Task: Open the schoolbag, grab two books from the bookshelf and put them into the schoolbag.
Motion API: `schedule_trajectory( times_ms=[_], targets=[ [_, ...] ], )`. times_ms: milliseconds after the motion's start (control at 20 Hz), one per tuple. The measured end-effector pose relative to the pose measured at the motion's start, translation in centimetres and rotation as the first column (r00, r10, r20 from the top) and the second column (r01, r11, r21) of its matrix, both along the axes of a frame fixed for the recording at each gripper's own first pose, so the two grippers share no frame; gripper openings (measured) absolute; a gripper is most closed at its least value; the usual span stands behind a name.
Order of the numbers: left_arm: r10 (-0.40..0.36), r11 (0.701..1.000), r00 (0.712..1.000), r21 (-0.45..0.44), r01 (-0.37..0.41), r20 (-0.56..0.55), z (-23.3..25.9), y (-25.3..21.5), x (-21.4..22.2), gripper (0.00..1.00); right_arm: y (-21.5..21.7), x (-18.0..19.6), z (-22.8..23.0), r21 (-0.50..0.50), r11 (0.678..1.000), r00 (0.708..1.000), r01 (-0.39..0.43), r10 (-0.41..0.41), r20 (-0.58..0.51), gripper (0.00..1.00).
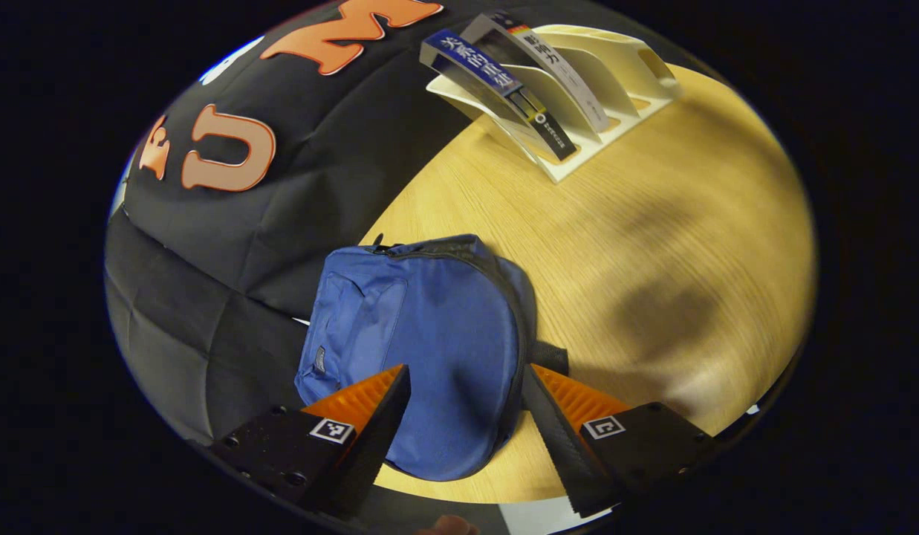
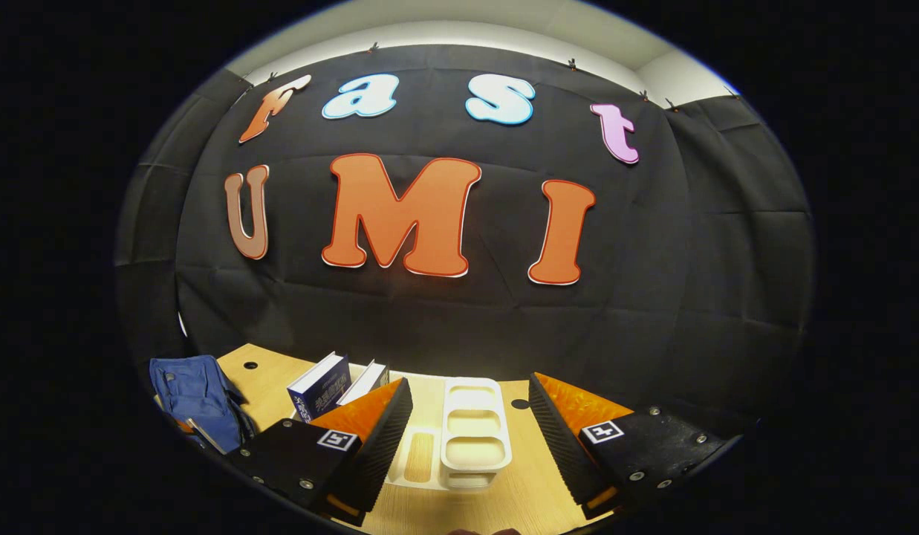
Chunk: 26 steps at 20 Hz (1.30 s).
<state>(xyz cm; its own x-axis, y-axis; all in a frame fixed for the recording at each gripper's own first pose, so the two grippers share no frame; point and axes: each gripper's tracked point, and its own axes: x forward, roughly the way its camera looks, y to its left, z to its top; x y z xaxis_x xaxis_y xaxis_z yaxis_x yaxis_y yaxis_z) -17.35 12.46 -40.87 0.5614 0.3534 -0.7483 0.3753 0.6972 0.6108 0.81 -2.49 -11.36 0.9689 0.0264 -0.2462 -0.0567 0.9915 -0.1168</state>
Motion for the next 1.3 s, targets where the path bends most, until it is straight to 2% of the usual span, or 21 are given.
schedule_trajectory(
  times_ms=[300,400,550,600,650,750,950,1050,1300],
  targets=[
    [0.011,0.999,0.999,0.051,-0.009,-0.048,-1.5,0.9,-0.4,0.96,0.6,0.1,-0.4,-0.009,1.0,1.0,-0.009,0.009,-0.011,0.94],
    [0.004,0.999,0.997,0.041,-0.001,-0.072,-1.8,0.6,-0.5,0.9,0.8,0.2,-0.5,-0.009,1.0,1.0,-0.016,0.016,-0.009,0.94],
    [0.007,1.0,0.995,0.005,-0.007,-0.104,-2.2,0.0,-1.1,0.62,1.1,0.3,-0.6,-0.012,1.0,1.0,-0.019,0.019,-0.009,0.94],
    [0.011,1.0,0.994,-0.004,-0.012,-0.107,-2.1,-0.3,-1.0,0.65,1.1,0.3,-0.7,-0.013,1.0,1.0,-0.019,0.018,-0.012,0.94],
    [0.019,1.0,0.993,-0.006,-0.02,-0.119,-2.2,-0.3,-1.2,0.45,1.2,0.3,-0.7,-0.012,1.0,1.0,-0.019,0.018,-0.014,0.94],
    [0.03,0.999,0.99,-0.017,-0.033,-0.134,-2.2,-0.4,-1.0,0.33,1.2,0.4,-0.6,-0.011,1.0,1.0,-0.017,0.017,-0.011,0.94],
    [0.019,0.999,0.992,-0.023,-0.022,-0.125,-0.6,-0.6,-0.5,0.26,1.0,0.5,-0.8,-0.012,1.0,1.0,-0.011,0.011,-0.014,0.94],
    [0.009,0.999,0.992,-0.034,-0.014,-0.125,-0.2,-0.6,0.0,0.13,1.0,0.6,-0.9,-0.011,1.0,1.0,-0.006,0.006,-0.016,0.94],
    [0.046,0.995,0.989,-0.086,-0.058,-0.142,0.6,-0.4,0.3,0.1,1.5,0.6,-1.2,-0.011,1.0,1.0,-0.015,0.015,-0.027,0.93]
  ],
)
